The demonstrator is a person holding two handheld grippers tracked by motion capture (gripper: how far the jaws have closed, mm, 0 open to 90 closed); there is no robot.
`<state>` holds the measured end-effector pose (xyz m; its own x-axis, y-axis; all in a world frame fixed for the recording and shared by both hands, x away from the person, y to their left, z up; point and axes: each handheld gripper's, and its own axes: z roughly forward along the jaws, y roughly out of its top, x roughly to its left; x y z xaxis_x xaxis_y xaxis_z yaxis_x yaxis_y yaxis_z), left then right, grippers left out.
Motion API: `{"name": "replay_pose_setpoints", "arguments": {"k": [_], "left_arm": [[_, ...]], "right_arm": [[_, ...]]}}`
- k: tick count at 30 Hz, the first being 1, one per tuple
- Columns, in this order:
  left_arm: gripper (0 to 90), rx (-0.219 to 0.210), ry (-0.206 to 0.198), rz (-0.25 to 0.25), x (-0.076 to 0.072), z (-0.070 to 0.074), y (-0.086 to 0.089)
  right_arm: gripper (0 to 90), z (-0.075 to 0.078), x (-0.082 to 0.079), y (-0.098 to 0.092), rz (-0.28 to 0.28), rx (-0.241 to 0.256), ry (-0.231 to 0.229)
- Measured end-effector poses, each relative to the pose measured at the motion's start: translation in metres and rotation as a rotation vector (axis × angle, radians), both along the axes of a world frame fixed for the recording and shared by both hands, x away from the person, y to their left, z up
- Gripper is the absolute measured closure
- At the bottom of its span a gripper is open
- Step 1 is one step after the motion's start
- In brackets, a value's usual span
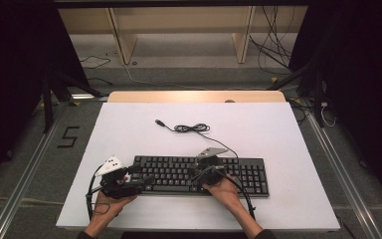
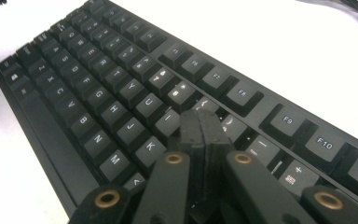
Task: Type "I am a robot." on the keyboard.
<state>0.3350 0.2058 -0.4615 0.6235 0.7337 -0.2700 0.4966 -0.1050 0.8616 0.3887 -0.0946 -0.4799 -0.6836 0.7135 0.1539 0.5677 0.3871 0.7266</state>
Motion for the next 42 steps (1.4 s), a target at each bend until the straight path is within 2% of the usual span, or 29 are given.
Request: {"name": "replay_pose_setpoints", "arguments": {"k": [10, 16, 20, 23, 28, 30, 36, 42], "left_arm": [[26.3, 0.002, 0.018, -0.004, 0.004, -0.001, -0.004], [29.1, 0.015, 0.04, -0.005, 0.009, -0.004, -0.006], [31.3, 0.002, 0.06, 0.004, 0.014, -0.004, -0.006], [34.0, 0.006, 0.057, -0.002, 0.017, -0.003, -0.008], [37.5, 0.024, 0.055, -0.016, 0.019, -0.002, -0.015], [39.6, 0.042, 0.058, -0.02, 0.02, -0.002, -0.018], [44.5, 0.055, 0.069, -0.022, 0.026, -0.002, -0.022], [54.2, 0.078, 0.08, -0.033, 0.033, -0.003, -0.028]], "right_arm": [[78.4, 0.009, -0.006, -0.007, 0.009, 0.077, 0.002], [69.0, 0.013, -0.014, -0.01, 0.036, 0.095, -0.002], [63.4, 0.015, -0.019, -0.014, 0.045, 0.114, -0.007], [55.2, 0.017, -0.022, -0.016, 0.045, 0.12, -0.014], [46.7, 0.02, -0.027, -0.019, 0.044, 0.13, -0.02], [44.8, 0.021, -0.029, -0.02, 0.044, 0.131, -0.026], [42.2, 0.023, -0.035, -0.026, 0.048, 0.147, -0.028], [40.7, 0.024, -0.04, -0.029, 0.052, 0.156, -0.03]]}}
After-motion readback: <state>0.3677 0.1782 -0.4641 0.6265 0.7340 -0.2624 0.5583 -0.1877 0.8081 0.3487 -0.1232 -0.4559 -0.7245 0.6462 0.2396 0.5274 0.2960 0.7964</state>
